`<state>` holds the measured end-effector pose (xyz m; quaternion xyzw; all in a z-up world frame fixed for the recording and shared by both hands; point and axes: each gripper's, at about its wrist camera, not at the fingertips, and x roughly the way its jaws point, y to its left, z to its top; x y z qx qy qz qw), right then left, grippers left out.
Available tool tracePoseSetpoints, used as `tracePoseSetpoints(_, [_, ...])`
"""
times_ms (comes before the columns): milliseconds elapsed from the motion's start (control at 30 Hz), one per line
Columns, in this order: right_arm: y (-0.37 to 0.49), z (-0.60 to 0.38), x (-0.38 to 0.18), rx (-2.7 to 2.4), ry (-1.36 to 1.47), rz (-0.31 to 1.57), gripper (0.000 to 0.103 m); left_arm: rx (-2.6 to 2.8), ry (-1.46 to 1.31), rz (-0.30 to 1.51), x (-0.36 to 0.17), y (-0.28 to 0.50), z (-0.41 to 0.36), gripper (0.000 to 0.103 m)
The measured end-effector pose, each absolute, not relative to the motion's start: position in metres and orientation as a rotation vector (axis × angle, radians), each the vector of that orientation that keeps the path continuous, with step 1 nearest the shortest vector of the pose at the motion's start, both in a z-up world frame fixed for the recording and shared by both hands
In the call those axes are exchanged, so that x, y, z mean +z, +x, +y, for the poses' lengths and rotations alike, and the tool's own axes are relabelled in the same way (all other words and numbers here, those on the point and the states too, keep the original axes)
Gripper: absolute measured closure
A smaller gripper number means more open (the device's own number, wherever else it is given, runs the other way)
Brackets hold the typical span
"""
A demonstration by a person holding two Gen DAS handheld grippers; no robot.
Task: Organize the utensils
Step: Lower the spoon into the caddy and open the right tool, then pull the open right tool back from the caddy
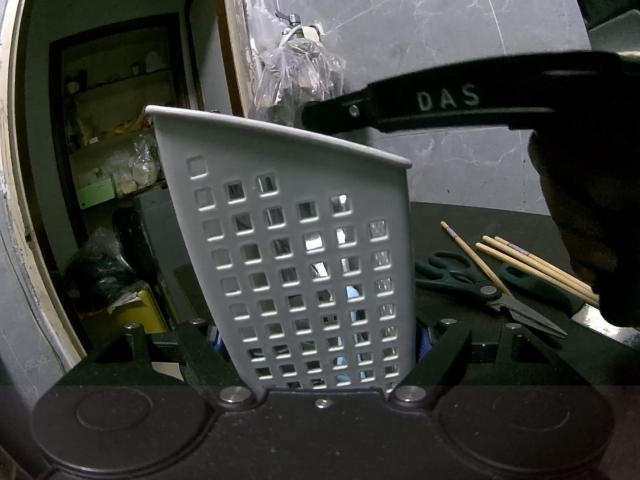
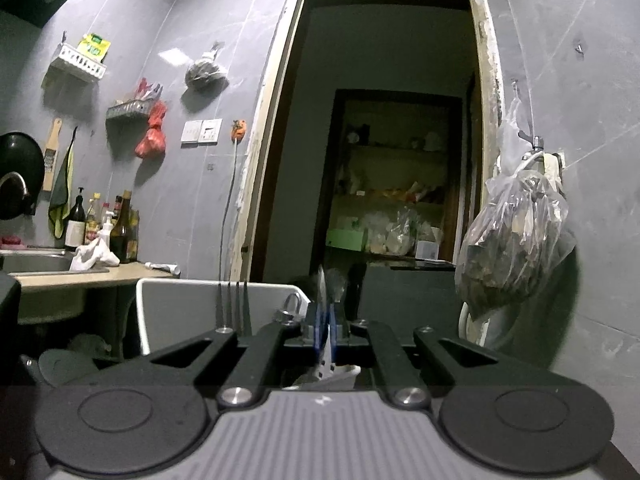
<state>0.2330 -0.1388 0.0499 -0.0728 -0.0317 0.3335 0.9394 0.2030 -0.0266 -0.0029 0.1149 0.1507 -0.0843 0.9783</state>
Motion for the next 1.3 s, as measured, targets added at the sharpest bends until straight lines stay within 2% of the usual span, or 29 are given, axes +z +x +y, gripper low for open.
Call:
tracePoseSetpoints(100, [0.229, -0.139, 0.048, 0.681, -0.166, -0.063, 0.093, -0.170, 0.232, 0.304, -0.003, 0.202, -0.027, 0.024])
tracePoseSetpoints(167, [0.227, -0.139, 0.048, 0.687, -0.173, -0.056, 0.087, -0.170, 0.232, 0.304, -0.003, 0.202, -0.027, 0.024])
tracePoseSetpoints(233, [0.225, -0.141, 0.049, 0.693, -0.169, -0.052, 0.062, -0.170, 0.231, 0.304, -0.003, 0.203, -0.027, 0.024])
tracePoseSetpoints(300, [0.221, -0.144, 0.050, 0.702, -0.167, -0.058, 0.053, -0.170, 0.232, 0.304, -0.003, 0.203, -0.027, 0.024])
tracePoseSetpoints(467, [0.213, -0.144, 0.053, 0.723, -0.184, -0.065, 0.038, -0.170, 0.232, 0.305, -0.003, 0.203, -0.027, 0.024])
tracePoseSetpoints(567, [0.207, -0.147, 0.056, 0.725, -0.183, -0.082, 0.025, -0.170, 0.231, 0.305, -0.002, 0.203, -0.027, 0.024])
tracePoseSetpoints(700, [0.200, -0.160, 0.063, 0.695, -0.156, -0.103, 0.003, -0.170, 0.231, 0.305, -0.002, 0.202, -0.027, 0.024])
tracePoseSetpoints(933, [0.212, -0.199, 0.070, 0.610, -0.035, 0.054, 0.000, -0.169, 0.231, 0.305, -0.002, 0.203, -0.027, 0.024])
tracePoseSetpoints(1300, [0.222, -0.236, 0.029, 0.422, -0.057, 0.336, 0.000, -0.168, 0.232, 0.306, -0.002, 0.202, -0.027, 0.023])
